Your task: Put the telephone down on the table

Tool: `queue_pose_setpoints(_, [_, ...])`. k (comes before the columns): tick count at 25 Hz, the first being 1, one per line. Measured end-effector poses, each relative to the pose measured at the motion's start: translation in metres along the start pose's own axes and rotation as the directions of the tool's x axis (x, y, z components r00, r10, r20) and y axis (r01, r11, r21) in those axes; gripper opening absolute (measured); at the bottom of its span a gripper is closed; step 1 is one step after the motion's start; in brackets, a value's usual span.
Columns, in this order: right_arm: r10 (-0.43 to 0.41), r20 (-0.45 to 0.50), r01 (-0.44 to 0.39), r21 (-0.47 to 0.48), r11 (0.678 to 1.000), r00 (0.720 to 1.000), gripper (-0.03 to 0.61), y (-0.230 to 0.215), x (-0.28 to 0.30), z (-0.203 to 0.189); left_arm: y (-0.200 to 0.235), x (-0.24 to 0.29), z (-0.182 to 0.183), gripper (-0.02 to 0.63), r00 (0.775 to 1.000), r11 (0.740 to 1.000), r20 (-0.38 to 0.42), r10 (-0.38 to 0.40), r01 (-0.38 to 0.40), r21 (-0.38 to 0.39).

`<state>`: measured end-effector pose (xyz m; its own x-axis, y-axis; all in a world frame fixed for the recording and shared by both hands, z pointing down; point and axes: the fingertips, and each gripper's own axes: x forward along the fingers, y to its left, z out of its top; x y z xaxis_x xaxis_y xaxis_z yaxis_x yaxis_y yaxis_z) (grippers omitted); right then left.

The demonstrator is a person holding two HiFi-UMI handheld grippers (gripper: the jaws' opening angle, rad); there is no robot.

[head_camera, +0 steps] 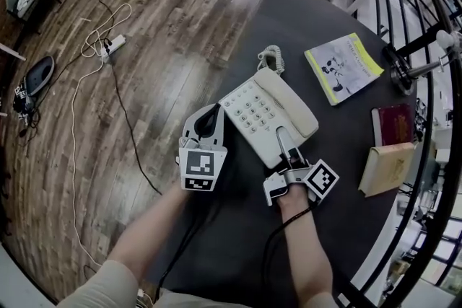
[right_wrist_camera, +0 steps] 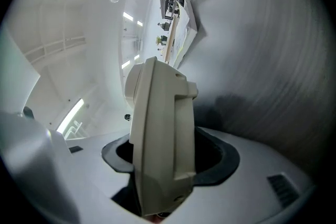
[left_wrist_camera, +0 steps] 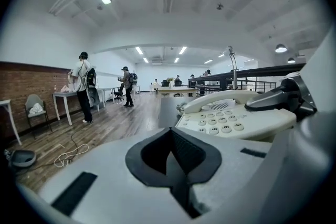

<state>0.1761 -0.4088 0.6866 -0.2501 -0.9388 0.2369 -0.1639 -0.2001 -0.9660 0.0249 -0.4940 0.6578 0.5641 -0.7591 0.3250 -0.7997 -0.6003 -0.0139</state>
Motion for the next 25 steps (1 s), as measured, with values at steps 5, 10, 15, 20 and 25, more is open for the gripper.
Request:
queue_pose_setpoints(5, [-0.075, -0.019, 0.075, 0.020, 0.997, 0.997, 0.268, -0.007, 0.000, -0.001, -0.004, 0.004, -0.002, 0.003, 1.000, 1.000, -0.014, 0.001, -0.001, -0.011])
queue_pose_setpoints(10, [-0.092, -0.007, 0.092, 0.008, 0.996, 0.996, 0.268, -0.007, -0.001, -0.002, -0.006, 0.004, -0.003, 0.003, 1.000, 1.000, -0.016, -0.009, 0.009, -0.007])
queue_pose_setpoints(15, [-0.119, -0.005, 0.119, 0.000, 0.993, 0.993, 0.268, -0.013, -0.001, 0.001, -0.007, 0.004, -0.012, 0.003, 0.998, 0.999, -0.057, -0.015, 0.012, -0.052])
queue_pose_setpoints(20, [-0.157, -0.001, 0.157, 0.025, 0.987, 0.988, 0.268, -0.011, -0.003, -0.001, -0.013, 0.002, -0.009, 0.003, 0.998, 1.000, -0.058, -0.018, 0.017, -0.017])
queue_pose_setpoints(25, [-0.241, 0.006, 0.240, 0.040, 0.970, 0.971, 0.268, -0.017, -0.020, -0.011, -0.012, -0.007, -0.006, 0.003, 0.997, 1.000, -0.080, -0.008, 0.007, -0.011])
